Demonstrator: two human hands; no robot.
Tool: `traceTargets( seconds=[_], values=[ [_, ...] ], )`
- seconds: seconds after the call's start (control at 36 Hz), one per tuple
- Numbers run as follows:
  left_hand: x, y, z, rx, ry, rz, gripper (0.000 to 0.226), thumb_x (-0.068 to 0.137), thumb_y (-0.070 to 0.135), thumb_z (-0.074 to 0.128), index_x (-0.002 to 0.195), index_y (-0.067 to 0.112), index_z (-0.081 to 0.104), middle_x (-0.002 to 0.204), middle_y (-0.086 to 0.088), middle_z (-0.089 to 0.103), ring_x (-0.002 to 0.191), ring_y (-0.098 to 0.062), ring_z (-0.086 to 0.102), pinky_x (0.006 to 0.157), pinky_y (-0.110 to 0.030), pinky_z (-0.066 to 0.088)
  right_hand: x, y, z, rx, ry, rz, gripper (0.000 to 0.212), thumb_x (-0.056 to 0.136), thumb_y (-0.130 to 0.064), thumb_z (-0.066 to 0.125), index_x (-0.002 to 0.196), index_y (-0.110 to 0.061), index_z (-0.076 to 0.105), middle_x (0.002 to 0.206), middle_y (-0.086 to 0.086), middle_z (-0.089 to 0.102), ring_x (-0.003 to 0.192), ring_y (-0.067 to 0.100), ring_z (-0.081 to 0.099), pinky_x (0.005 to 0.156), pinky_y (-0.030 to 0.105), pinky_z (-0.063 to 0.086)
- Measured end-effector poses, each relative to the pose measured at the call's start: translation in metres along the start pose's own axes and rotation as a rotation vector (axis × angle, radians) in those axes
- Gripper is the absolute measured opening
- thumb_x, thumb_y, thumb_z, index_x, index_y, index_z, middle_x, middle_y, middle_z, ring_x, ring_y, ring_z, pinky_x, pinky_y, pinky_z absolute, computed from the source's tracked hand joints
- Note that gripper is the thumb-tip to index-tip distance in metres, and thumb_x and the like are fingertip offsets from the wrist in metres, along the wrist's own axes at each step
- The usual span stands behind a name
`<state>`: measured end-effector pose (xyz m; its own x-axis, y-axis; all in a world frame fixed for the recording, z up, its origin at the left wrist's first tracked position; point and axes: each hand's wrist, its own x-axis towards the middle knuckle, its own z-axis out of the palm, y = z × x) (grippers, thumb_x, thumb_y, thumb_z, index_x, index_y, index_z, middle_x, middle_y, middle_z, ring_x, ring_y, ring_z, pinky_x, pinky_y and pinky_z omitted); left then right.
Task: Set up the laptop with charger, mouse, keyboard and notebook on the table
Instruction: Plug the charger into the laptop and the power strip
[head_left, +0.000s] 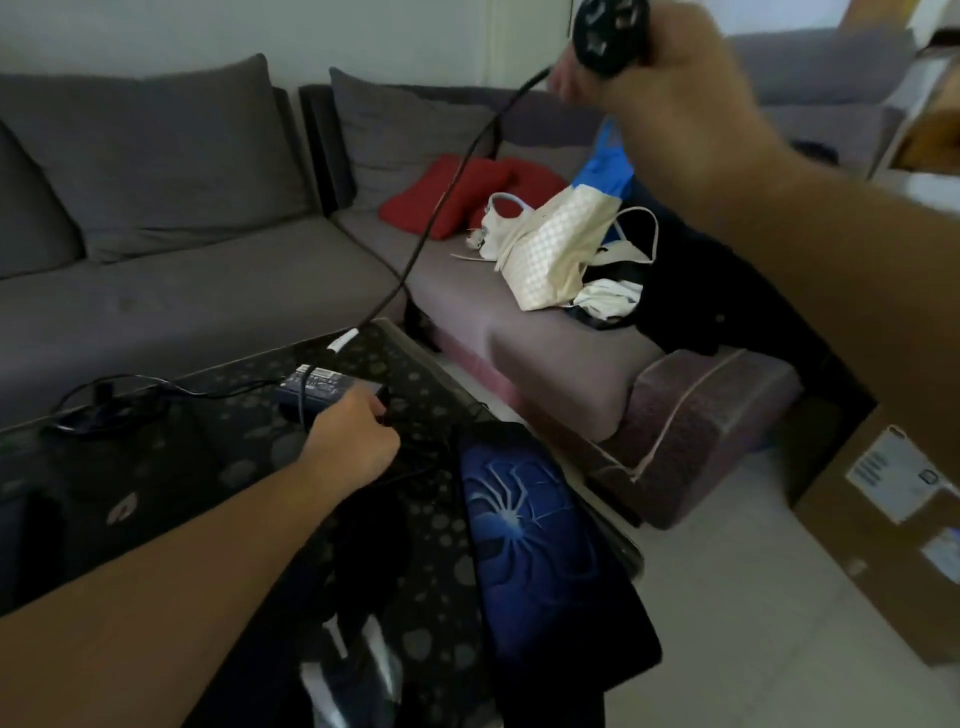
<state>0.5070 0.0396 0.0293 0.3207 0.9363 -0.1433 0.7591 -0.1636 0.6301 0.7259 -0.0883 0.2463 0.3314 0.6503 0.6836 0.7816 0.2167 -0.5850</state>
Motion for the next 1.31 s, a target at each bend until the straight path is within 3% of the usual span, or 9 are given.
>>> traceTargets(
  seconds=[0.22,0.31,0.44,0.58,0.69,0.83,1.06,1.19,1.31],
  values=[
    [0.000,-0.011,0.032,0.111,-0.131,0.237,0.099,0.061,0.080,0.075,0.147,0.046,0.039,0.144,-0.001,0.041,0.127,-0.023,0.058,0.111,-0.038,0.048,-0.035,0.070,0.066,0.199,-0.114,0.217,0.027,0.096,-0.017,0.060,0.092,0.008,0.070,0.095,0.024,0.072,0.098,0.036,0.069,0.101,0.056,0.052],
    [-0.001,-0.013,0.043,0.247,-0.161,0.352,0.078,0.071,0.076,0.074,0.139,0.056,0.042,0.129,0.002,0.036,0.116,-0.025,0.062,0.108,-0.038,0.051,-0.039,0.069,0.084,0.259,-0.108,0.236,0.030,0.094,-0.020,0.060,0.092,0.008,0.069,0.100,0.026,0.071,0.107,0.036,0.069,0.104,0.051,0.054],
    [-0.001,-0.014,0.042,0.175,0.116,0.442,0.017,0.093,0.046,0.058,0.096,0.030,0.061,0.089,0.002,0.067,0.089,-0.026,0.071,0.084,-0.039,0.058,-0.036,0.066,0.093,0.275,-0.101,0.244,0.030,0.099,-0.019,0.060,0.089,0.007,0.069,0.101,0.025,0.072,0.109,0.034,0.068,0.104,0.048,0.054],
    [-0.023,-0.002,-0.007,-0.715,-0.005,0.345,0.018,0.102,0.006,0.061,0.086,0.014,0.064,0.082,-0.007,0.072,0.078,-0.014,0.075,0.077,-0.028,0.061,-0.023,0.056,0.093,0.341,-0.044,0.298,0.027,0.103,-0.020,0.059,0.084,-0.004,0.069,0.094,0.025,0.073,0.095,0.028,0.072,0.102,0.050,0.055],
    [-0.056,-0.009,-0.065,-0.923,-0.068,0.433,0.025,0.097,-0.006,0.056,0.093,0.011,0.073,0.095,-0.008,0.079,0.107,-0.026,0.076,0.095,-0.034,0.055,-0.012,0.043,0.094,0.410,0.020,0.338,0.028,0.104,-0.017,0.059,0.082,-0.002,0.066,0.087,0.015,0.071,0.090,0.021,0.070,0.100,0.047,0.057],
    [-0.088,-0.035,-0.110,-0.980,-0.154,0.495,0.021,0.092,0.000,0.058,0.092,0.009,0.077,0.095,-0.017,0.078,0.092,-0.030,0.075,0.092,-0.038,0.061,-0.006,0.020,0.099,0.433,0.029,0.371,0.027,0.103,-0.015,0.060,0.079,-0.007,0.067,0.081,0.009,0.071,0.097,0.032,0.076,0.099,0.044,0.059],
    [-0.093,-0.120,-0.138,-0.243,-0.186,0.311,0.035,0.093,-0.018,0.052,0.077,0.006,0.071,0.075,-0.015,0.072,0.070,-0.022,0.068,0.066,-0.026,0.056,-0.013,-0.016,0.108,0.415,-0.040,0.363,0.026,0.103,-0.017,0.062,0.078,-0.010,0.068,0.081,0.005,0.070,0.090,0.021,0.071,0.102,0.044,0.057],
    [-0.100,-0.133,-0.144,0.220,-0.563,0.083,0.049,0.090,-0.018,0.045,0.116,0.018,0.065,0.105,-0.005,0.066,0.094,-0.017,0.064,0.075,-0.013,0.052,-0.026,-0.029,0.126,0.232,-0.179,0.333,0.021,0.084,-0.019,0.067,0.065,-0.023,0.074,0.081,0.002,0.075,0.096,0.025,0.074,0.101,0.048,0.057],
    [-0.102,-0.114,-0.156,0.496,-0.652,0.024,0.057,0.094,-0.007,0.044,0.137,0.029,0.054,0.126,-0.005,0.063,0.105,-0.017,0.062,0.081,-0.019,0.051,-0.046,-0.027,0.141,-0.085,-0.356,0.266,0.014,0.091,-0.008,0.067,0.087,-0.019,0.074,0.084,0.002,0.071,0.084,0.019,0.065,0.080,0.038,0.051]
  ],
)
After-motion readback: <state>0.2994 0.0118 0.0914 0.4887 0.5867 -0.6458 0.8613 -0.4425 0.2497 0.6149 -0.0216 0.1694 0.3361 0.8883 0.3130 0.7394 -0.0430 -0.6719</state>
